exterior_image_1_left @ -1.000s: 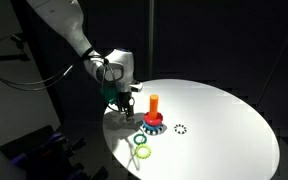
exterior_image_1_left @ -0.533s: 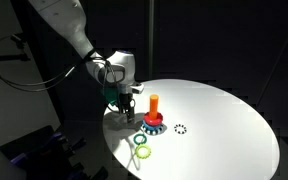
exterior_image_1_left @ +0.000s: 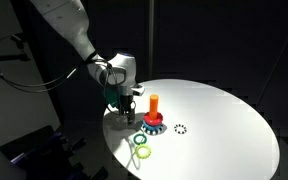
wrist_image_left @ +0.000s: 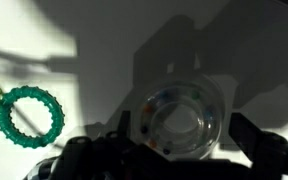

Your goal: Pick up the clear ring and put it on the ring holder

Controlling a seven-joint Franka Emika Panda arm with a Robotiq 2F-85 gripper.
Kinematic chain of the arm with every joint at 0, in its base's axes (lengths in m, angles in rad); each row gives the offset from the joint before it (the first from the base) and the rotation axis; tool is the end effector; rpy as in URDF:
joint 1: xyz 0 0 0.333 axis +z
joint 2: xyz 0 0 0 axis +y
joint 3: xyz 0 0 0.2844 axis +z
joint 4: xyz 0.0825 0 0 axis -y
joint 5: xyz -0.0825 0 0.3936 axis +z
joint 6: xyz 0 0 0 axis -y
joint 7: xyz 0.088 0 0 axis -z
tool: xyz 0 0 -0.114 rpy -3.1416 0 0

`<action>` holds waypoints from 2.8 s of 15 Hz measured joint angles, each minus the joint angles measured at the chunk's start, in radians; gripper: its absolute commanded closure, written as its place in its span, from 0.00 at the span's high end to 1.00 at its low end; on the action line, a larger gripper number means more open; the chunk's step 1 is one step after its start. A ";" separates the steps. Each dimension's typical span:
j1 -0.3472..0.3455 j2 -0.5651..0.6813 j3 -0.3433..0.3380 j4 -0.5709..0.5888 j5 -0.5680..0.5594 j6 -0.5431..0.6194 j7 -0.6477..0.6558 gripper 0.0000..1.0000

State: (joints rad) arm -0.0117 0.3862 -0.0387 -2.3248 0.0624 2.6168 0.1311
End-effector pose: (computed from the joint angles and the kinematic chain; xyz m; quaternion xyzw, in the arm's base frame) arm 0.4990 -0.0280 0.1205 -0.9920 0.1170 0.0470 0.0051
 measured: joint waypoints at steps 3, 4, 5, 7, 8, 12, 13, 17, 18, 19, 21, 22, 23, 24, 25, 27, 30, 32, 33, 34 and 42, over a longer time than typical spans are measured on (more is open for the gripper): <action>0.001 0.009 0.000 0.003 0.000 0.004 0.004 1.00; 0.002 0.011 0.000 0.004 0.000 0.006 0.004 1.00; 0.004 0.013 0.000 0.005 0.000 0.007 0.005 1.00; 0.005 0.017 0.000 0.006 0.000 0.007 0.005 1.00; 0.006 0.019 0.000 0.007 0.000 0.008 0.006 1.00; 0.010 0.031 -0.003 0.013 0.000 0.008 0.006 1.00; 0.011 0.034 -0.004 0.015 0.000 0.008 0.007 1.00; 0.012 0.043 -0.006 0.024 0.000 0.008 0.010 0.70; 0.012 0.043 -0.006 0.026 0.000 0.008 0.012 0.70; 0.013 0.043 -0.007 0.027 0.000 0.008 0.014 0.70; 0.013 0.043 -0.009 0.030 0.000 0.008 0.019 0.70; 0.013 0.043 -0.010 0.032 0.000 0.008 0.021 0.70; 0.013 0.041 -0.013 0.035 0.000 0.008 0.023 0.70; 0.013 0.036 -0.016 0.037 0.000 0.007 0.024 0.70; 0.013 0.029 -0.021 0.041 0.000 0.006 0.025 0.70; 0.012 0.007 -0.032 0.050 0.000 -0.004 0.025 0.70; 0.006 -0.044 -0.043 0.065 0.000 -0.058 0.025 0.70; 0.000 -0.080 -0.046 0.077 0.000 -0.108 0.025 0.70; -0.003 -0.097 -0.046 0.082 0.000 -0.134 0.025 0.70; -0.007 -0.113 -0.046 0.088 0.000 -0.163 0.024 0.70; -0.031 -0.223 -0.062 0.152 -0.001 -0.331 0.025 0.70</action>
State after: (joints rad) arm -0.0431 0.1627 -0.1008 -2.1724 0.0612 2.2857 0.1558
